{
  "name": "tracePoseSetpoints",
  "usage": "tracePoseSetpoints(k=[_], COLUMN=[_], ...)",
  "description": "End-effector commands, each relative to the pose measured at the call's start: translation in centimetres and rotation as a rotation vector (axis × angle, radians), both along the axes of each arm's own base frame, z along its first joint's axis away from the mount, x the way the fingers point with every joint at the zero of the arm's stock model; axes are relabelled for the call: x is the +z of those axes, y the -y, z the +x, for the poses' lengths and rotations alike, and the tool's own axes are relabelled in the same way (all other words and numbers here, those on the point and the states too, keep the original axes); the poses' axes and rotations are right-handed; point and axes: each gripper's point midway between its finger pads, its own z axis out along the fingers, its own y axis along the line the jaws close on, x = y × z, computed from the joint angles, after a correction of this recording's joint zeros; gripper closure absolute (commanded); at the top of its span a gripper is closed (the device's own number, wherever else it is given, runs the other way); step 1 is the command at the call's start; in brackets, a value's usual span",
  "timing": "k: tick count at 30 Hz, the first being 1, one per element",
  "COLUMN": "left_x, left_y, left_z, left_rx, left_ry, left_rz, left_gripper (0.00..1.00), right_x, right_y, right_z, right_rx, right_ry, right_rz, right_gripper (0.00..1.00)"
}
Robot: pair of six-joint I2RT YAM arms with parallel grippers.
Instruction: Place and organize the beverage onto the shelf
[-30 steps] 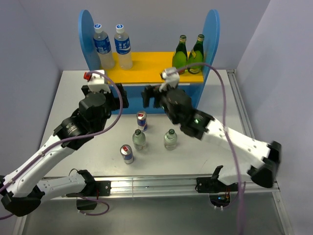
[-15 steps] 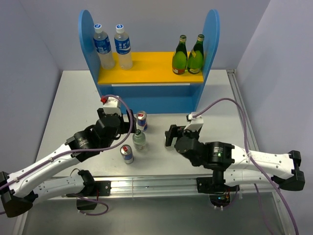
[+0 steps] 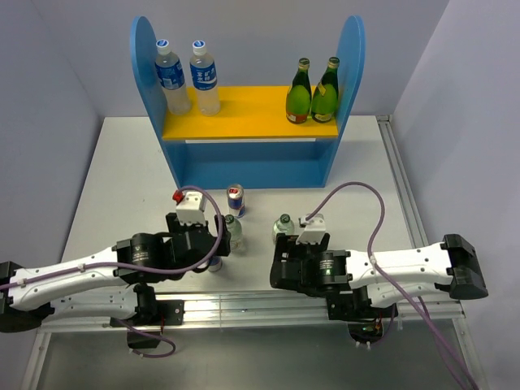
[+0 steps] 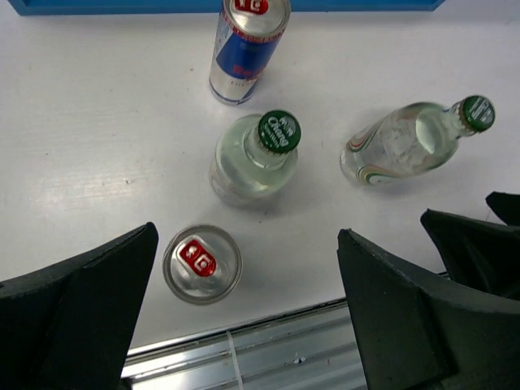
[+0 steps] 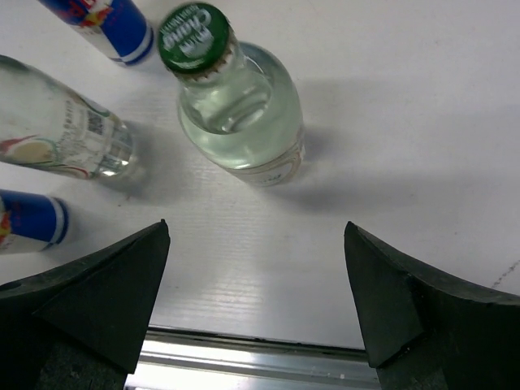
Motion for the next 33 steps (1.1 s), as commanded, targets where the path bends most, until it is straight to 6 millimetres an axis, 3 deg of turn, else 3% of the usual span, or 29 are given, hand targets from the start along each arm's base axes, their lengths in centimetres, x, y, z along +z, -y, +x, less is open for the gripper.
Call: tracePoseSetpoints(k=[1,7,10,18,24,27,30,31,32,33], left_x=[0.0,2.1,3.0,2.9,3.4,4.3,5.3,5.4,5.5,5.7], left_y=[-1.3,-0.9,-0.8,-1.0,-2.3,-2.7,-3.8,-4.1,-4.6,-4.8], left_z=[-0.5,-0.2,0.0,0.3,0.2,0.0,0.2,0.3,0.4,0.4], left_rx=[0.094,0.057,0.046,0.032,0.032,0.023,0.041,0.050,0.061,0.062], left_ry=[0.003,0.058,0.087,0.119,0.132,0.140,0.157,0.163,0.175,0.181], left_rz=[-0.015,-0.055,-0.061,-0.019,-0.022,-0.042,-0.036,-0.025,-0.003,0.000], left_gripper=[0.01,0.01,0.01,0.01,0.01,0.01,0.01,0.01,0.01,0.01], right_x=[-1.1,-2.9,-3.5,-4.7,-6.1,-5.9,-5.2,-5.0,-4.6,-4.1], right_y=[-0.8,-2.7,-2.3,-1.6,0.0,0.2,-0.2,-0.4,-0.4,-0.3], right_z=[0.6,2.7,4.7,9.0,10.9,11.7,12.2,12.4,12.8,13.0], right_rx=[-0.045,-0.001,-0.047,-0.197,-0.288,-0.315,-0.306,-0.305,-0.308,-0.313], right_ry=[0.033,0.054,0.082,0.201,0.225,0.246,0.247,0.251,0.252,0.254], right_rz=[0.065,0.057,0.024,-0.068,-0.133,-0.139,-0.143,-0.132,-0.129,-0.125], right_gripper=[0.04,0.04,0.04,0.09,0.27,0.44,0.67,0.86,0.96,0.98])
